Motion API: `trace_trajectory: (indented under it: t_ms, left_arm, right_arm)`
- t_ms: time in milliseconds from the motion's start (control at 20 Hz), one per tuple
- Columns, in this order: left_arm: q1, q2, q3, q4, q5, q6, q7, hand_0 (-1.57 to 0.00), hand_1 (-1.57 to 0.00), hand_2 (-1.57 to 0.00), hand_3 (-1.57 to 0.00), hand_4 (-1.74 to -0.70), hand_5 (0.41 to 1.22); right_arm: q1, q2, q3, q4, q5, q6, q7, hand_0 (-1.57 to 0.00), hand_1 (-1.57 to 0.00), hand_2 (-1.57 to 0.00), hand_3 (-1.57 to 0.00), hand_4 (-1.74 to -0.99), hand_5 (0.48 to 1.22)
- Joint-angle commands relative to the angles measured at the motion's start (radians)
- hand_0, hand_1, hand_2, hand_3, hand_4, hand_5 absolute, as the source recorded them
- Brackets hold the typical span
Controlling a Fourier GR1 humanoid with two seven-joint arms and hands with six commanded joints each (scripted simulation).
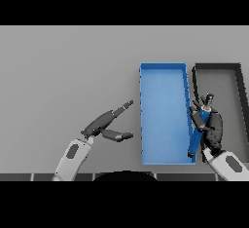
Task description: Pick up the blue pipe and place it into the blue bin.
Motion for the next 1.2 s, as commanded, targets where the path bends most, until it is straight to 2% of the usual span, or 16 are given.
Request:
trace_trajectory:
  t_ms: [0,50,100,200,300,400,450,500,550,600,750,950,1150]
  left_arm:
    - [0.010,0.001,-0.006,0.004,-0.007,0.000,-0.011,0.00,0.00,0.00,0.00,-0.88,0.421]
    - [0.009,-0.001,-0.005,0.002,-0.004,0.000,-0.014,0.00,0.00,0.00,0.00,-0.88,0.421]
    - [0.006,0.000,-0.007,-0.005,-0.009,0.004,-0.007,0.00,0.00,0.00,0.00,-0.88,0.421]
    - [0.013,-0.001,-0.012,-0.004,-0.015,0.007,-0.010,0.00,0.00,0.00,0.00,-0.88,0.422]
    - [0.012,-0.006,-0.016,-0.011,-0.015,0.008,0.000,0.00,0.00,0.00,0.00,-0.88,0.427]
    - [0.013,-0.004,-0.014,-0.015,-0.011,0.007,0.001,0.00,0.00,0.00,0.00,-0.88,0.430]
    - [0.005,-0.006,-0.009,-0.023,-0.003,0.006,0.017,0.00,0.00,0.00,0.00,-0.88,0.429]
    - [0.010,-0.007,-0.013,-0.027,-0.006,0.008,0.019,0.00,0.00,0.00,0.00,-0.88,0.429]
    - [0.021,0.003,-0.012,-0.027,-0.005,0.004,0.021,0.00,0.00,0.00,0.00,-0.89,0.428]
    - [0.013,-0.001,-0.009,-0.021,-0.005,0.004,0.020,0.00,0.00,0.00,0.00,-0.89,0.428]
    - [0.009,-0.012,-0.015,-0.018,-0.019,0.016,0.012,0.00,0.00,0.00,0.00,-0.89,0.427]
    - [0.008,-0.006,-0.008,-0.019,-0.009,0.011,0.016,0.00,0.00,0.00,0.00,-0.89,0.429]
    - [0.020,-0.004,-0.014,-0.025,-0.014,0.012,0.006,0.00,0.00,0.00,0.00,-0.89,0.431]
  right_arm:
    - [0.003,-0.001,0.014,0.019,-0.015,-0.001,0.000,-1.57,-1.57,-1.57,-0.91,-1.741,1.221]
    - [0.009,0.006,0.016,0.033,-0.010,-0.001,-0.008,-1.57,-1.55,-1.57,-0.85,-1.741,1.221]
    - [0.008,0.013,0.025,0.044,-0.008,0.000,-0.009,-1.46,-1.34,-1.34,-0.79,-1.678,1.221]
    - [-0.009,-0.026,0.052,0.097,-0.062,-0.001,0.000,-0.94,-0.85,-0.86,-0.50,-1.503,1.221]
    - [-0.025,-0.063,0.096,0.106,-0.111,0.010,0.001,-0.60,-0.55,-0.55,-0.32,-1.337,1.221]
    - [-0.055,-0.117,0.157,0.106,-0.166,0.014,0.001,-0.38,-0.35,-0.35,-0.21,-1.219,1.137]
    - [-0.123,-0.197,0.256,0.109,-0.210,0.000,-0.008,-0.31,-0.28,-0.28,-0.16,-1.175,1.084]
    - [-0.180,-0.264,0.335,0.114,-0.263,0.005,0.000,-0.24,-0.22,-0.22,-0.13,-1.142,1.030]
    - [-0.243,-0.303,0.412,0.117,-0.311,0.002,0.000,-0.20,-0.18,-0.18,-0.10,-1.110,0.979]
    - [-0.297,-0.318,0.469,0.125,-0.349,-0.001,0.000,-0.16,-0.14,-0.14,-0.08,-1.083,0.934]
    - [-0.386,-0.329,0.553,0.153,-0.393,-0.002,0.000,-0.08,-0.07,-0.07,-0.04,-1.063,0.846]
    - [-0.446,-0.350,0.621,0.165,-0.410,-0.002,-0.001,-0.03,-0.03,-0.03,-0.02,-1.038,0.734]
    - [-0.471,-0.356,0.654,0.174,-0.423,-0.001,0.000,-0.01,-0.01,-0.01,-0.01,-1.022,0.672]
